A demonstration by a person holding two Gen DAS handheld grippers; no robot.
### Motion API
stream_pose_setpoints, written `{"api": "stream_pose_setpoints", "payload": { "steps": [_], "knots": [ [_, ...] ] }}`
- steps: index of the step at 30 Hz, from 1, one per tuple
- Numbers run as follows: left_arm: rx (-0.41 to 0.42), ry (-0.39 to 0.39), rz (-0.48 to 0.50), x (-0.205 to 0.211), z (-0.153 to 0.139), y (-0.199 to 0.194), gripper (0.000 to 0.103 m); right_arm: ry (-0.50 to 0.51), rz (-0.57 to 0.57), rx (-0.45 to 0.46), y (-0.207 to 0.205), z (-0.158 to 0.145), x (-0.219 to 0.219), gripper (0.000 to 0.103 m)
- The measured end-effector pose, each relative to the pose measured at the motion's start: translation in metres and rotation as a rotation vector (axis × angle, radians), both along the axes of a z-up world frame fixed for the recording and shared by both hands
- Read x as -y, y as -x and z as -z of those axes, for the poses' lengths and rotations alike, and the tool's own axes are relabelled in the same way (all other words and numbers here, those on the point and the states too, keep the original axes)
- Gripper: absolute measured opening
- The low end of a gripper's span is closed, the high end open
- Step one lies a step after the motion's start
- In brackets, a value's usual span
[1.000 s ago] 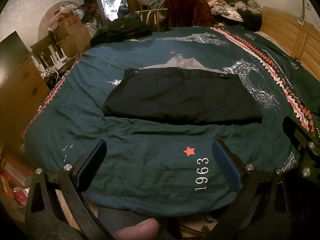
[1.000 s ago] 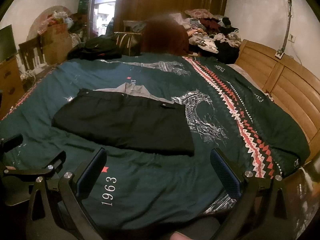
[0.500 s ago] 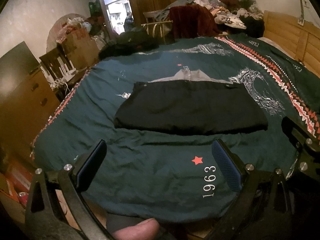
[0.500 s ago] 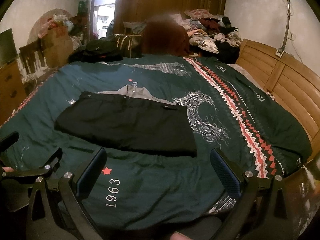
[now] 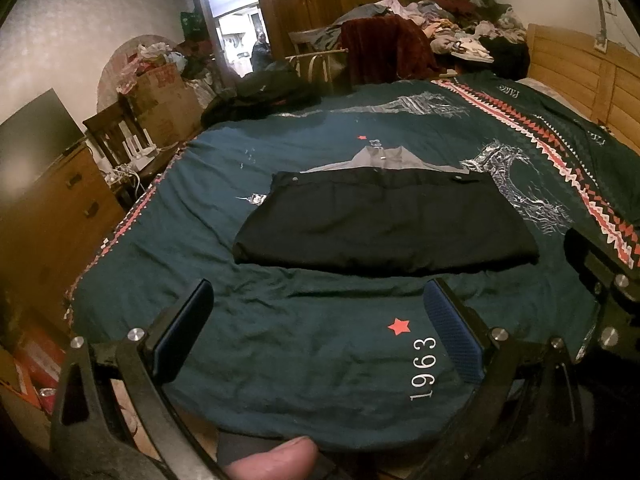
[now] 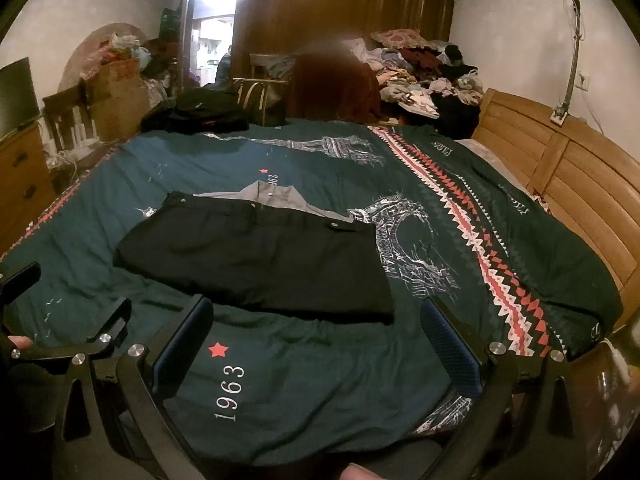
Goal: Fold large clothes
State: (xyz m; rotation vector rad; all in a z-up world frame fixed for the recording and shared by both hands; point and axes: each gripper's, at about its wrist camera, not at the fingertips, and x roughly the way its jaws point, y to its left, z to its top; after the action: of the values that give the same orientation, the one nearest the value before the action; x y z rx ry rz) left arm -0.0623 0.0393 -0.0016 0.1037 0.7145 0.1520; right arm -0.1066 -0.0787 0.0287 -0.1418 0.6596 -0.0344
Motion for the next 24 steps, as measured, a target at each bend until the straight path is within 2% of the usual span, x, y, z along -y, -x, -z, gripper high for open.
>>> {"api": "stream_pose_setpoints", "payload": {
  "steps": [24],
  "knots": [
    [-0.039,0.0,0.008,0.0003,0.0081,-0.0049,0.103,0.002,0.0,-0.013,-0.004,-0.0012,-0.0025,0.103]
  ]
}}
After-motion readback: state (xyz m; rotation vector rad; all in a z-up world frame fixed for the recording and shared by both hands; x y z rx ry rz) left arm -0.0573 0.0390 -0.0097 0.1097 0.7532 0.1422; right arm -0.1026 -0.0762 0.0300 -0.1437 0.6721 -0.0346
